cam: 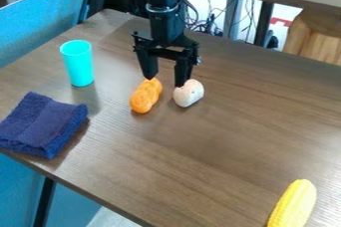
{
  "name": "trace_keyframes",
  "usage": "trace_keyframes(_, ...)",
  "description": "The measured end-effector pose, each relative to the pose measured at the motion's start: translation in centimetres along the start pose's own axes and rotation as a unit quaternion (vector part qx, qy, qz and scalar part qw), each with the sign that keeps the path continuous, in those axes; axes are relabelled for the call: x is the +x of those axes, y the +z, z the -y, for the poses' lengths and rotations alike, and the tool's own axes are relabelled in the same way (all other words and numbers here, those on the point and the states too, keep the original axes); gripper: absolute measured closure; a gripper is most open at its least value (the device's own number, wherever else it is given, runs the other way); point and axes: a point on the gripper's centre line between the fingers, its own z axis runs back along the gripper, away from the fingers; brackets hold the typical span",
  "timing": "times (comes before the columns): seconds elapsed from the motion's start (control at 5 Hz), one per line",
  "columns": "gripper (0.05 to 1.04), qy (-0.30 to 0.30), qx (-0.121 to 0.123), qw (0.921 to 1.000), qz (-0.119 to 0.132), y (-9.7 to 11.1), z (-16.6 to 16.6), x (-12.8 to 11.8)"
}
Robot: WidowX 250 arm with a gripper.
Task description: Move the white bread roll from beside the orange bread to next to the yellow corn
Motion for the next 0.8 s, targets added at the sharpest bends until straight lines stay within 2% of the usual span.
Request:
trace_keyframes(0.2,0.095,0.002,0.002,0.9998,-0.019,-1.2,-0.1,-0.3)
trace_keyframes(0.4,0.095,-0.005,0.044,0.9984,-0.036,-2.2,-0.2,0.5)
trace_keyframes(0.6,0.095,-0.031,0.056,0.9975,-0.029,-2.3,1.0,1.4)
trace_keyframes(0.8,0.094,-0.031,0.082,0.9957,-0.032,-3.0,0.8,2.1)
